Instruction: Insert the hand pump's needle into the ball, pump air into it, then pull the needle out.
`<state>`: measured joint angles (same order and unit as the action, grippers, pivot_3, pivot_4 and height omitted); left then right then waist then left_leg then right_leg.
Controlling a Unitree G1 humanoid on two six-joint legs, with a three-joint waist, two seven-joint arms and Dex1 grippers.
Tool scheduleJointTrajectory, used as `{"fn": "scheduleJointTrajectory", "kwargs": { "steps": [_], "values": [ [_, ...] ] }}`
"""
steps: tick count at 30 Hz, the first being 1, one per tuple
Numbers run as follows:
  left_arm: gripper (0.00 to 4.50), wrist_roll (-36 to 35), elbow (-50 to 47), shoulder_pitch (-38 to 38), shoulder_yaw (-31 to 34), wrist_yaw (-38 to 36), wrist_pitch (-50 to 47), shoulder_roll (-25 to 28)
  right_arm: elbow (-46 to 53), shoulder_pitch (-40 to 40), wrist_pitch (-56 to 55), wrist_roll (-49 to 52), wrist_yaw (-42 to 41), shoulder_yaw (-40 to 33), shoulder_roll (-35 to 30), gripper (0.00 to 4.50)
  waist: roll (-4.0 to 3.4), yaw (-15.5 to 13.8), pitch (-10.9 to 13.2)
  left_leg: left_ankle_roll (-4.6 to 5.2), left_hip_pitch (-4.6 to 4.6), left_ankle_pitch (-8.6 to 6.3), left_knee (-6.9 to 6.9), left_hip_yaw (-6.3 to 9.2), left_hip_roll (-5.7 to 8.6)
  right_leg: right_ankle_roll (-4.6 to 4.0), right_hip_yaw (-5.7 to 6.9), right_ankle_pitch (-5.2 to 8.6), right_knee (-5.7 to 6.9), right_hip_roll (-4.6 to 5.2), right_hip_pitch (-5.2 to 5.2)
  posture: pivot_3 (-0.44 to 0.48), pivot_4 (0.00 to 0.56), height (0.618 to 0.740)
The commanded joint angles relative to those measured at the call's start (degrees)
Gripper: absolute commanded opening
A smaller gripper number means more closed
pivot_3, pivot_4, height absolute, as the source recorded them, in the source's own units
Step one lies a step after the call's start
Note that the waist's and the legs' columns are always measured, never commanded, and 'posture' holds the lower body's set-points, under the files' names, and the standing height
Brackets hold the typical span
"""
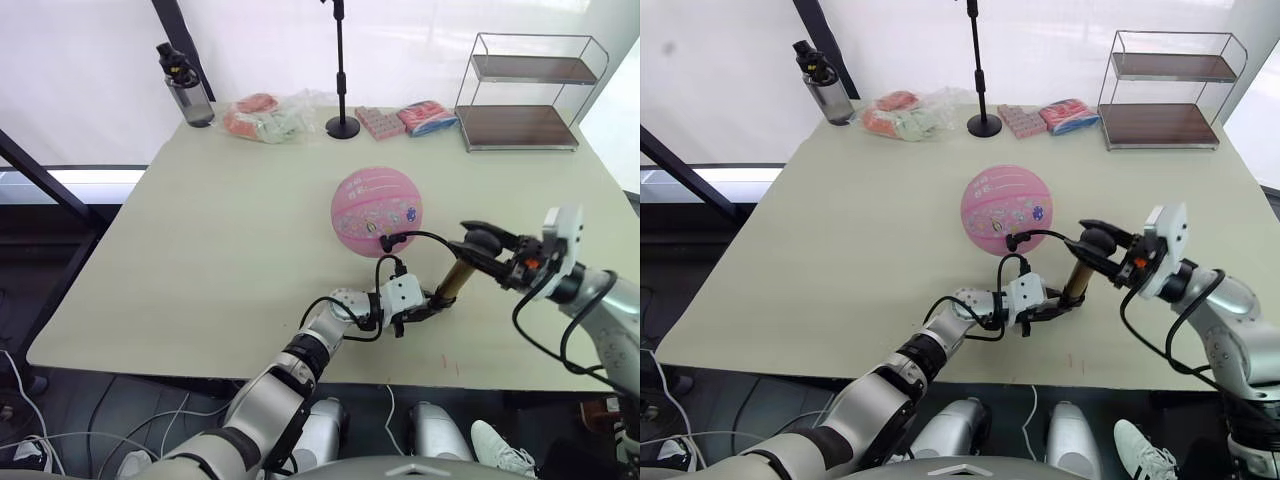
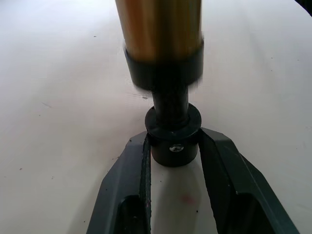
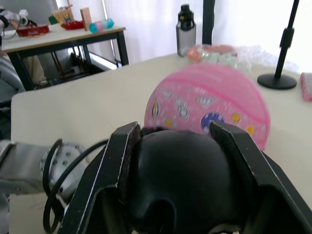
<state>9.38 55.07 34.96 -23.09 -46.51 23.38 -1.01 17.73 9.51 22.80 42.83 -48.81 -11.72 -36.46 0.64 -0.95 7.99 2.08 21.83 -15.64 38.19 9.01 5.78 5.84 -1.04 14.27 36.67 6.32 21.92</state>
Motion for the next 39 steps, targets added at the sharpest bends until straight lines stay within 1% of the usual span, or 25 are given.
{"fn": "scheduleJointTrajectory", "kwargs": {
  "steps": [1, 7, 11, 16, 19, 22, 26, 30, 35, 39],
  "values": [
    [1.08, 3.68, 4.47, -2.64, -2.76, -1.15, -2.51, 1.34, 3.45, 4.85, 0.9, 4.88, 1.85, -7.82, -3.02, 2.02, 0.0, -0.02, 0.03, 0.0, 0.01, 0.0, 0.0, 0.0, 0.0, 0.0, 0.0, 0.0, 0.0, 0.0, 0.0, 0.0, 0.15, 0.736],
    [1.08, 3.66, 4.43, -2.67, -2.74, -1.27, -2.57, 1.47, 3.87, 9.57, 4.96, 11.0, 2.62, -11.73, -6.75, 2.02, 0.04, -0.04, 0.14, 0.0, 0.04, 0.0, 0.01, 0.02, 0.0, 0.0, 0.03, 0.0, 0.0, 0.02, 0.0, 0.0, 0.15, 0.736],
    [1.08, 3.64, 4.22, -2.84, -2.73, -1.47, -2.63, 1.75, 4.26, 14.34, 7.54, 15.94, 4.99, -13.96, -8.35, 2.02, 0.04, -0.04, 0.27, 0.0, 0.07, 0.0, 0.01, -0.01, 0.01, 0.0, 0.01, 0.0, 0.0, 0.05, 0.01, 0.0, 0.15, 0.736],
    [1.08, 3.63, 3.97, -2.95, -2.71, -1.63, -2.66, 1.93, 5.05, 15.05, 9.3, 17.16, 5.98, -14.32, -8.82, 2.02, 0.0, -0.08, 0.32, -0.01, 0.39, 0.01, 0.02, -0.01, 0.03, -0.02, 0.01, -0.01, 0.04, 0.07, 0.36, 0.0, 0.15, 0.736],
    [1.08, 3.63, 3.88, -2.97, -2.65, -1.75, -2.67, 1.98, 5.43, 14.22, 9.59, 16.87, 5.7, -13.79, -9.07, 2.02, 0.0, -0.08, 0.32, -0.06, 0.72, 0.05, 0.1, -0.03, 0.08, -0.02, 0.01, -0.03, 0.07, 0.15, 0.68, 0.0, 0.15, 0.736],
    [1.08, 3.66, 3.83, -2.95, -2.66, -1.69, -2.7, 1.94, 5.61, 10.02, 8.18, 12.0, 3.48, -11.28, -9.13, 2.02, 0.0, -0.09, 0.32, -0.04, 0.74, 0.04, 0.11, -0.04, 0.09, -0.02, 0.03, -0.03, 0.08, 0.19, 0.7, 0.0, 0.15, 0.736],
    [1.08, 3.63, 3.76, -2.88, -2.62, -1.6, -2.83, 1.88, 5.04, 5.97, 5.08, 7.24, 2.79, -8.23, -6.59, 2.02, 0.07, 0.01, 0.28, -0.02, 0.71, 0.02, 0.1, -0.01, 0.09, -0.02, 0.08, -0.02, 0.08, 0.17, 0.69, 0.0, 0.15, 0.736],
    [1.08, 3.51, 3.61, -2.94, -2.57, -1.51, -3.0, 1.93, 3.78, 2.42, 2.36, 3.33, 1.85, -5.22, -4.55, 2.02, 0.3, 0.09, 0.08, -0.02, 0.55, 0.02, 0.1, -0.04, 0.07, -0.01, 0.05, -0.02, 0.11, 0.14, 0.6, 0.0, 0.15, 0.736],
    [1.08, 3.46, 3.44, -3.02, -2.58, -1.51, -3.11, 2.05, 2.22, -0.02, -0.08, 0.45, 0.27, -1.54, -2.11, 2.02, 0.33, 0.12, 0.08, 0.0, 0.05, 0.0, 0.03, -0.05, 0.02, -0.01, 0.03, 0.0, 0.08, 0.07, 0.12, 0.0, 0.15, 0.736],
    [1.08, 3.48, 3.49, -2.95, -2.6, -1.43, -3.09, 2.08, 0.4, -1.37, -1.86, -1.52, -0.13, 0.22, 0.39, 2.02, 0.34, 0.13, 0.06, 0.0, 0.0, 0.0, 0.01, -0.03, -0.02, -0.01, 0.03, 0.0, 0.08, 0.01, 0.09, 0.0, 0.15, 0.736]
  ]
}}
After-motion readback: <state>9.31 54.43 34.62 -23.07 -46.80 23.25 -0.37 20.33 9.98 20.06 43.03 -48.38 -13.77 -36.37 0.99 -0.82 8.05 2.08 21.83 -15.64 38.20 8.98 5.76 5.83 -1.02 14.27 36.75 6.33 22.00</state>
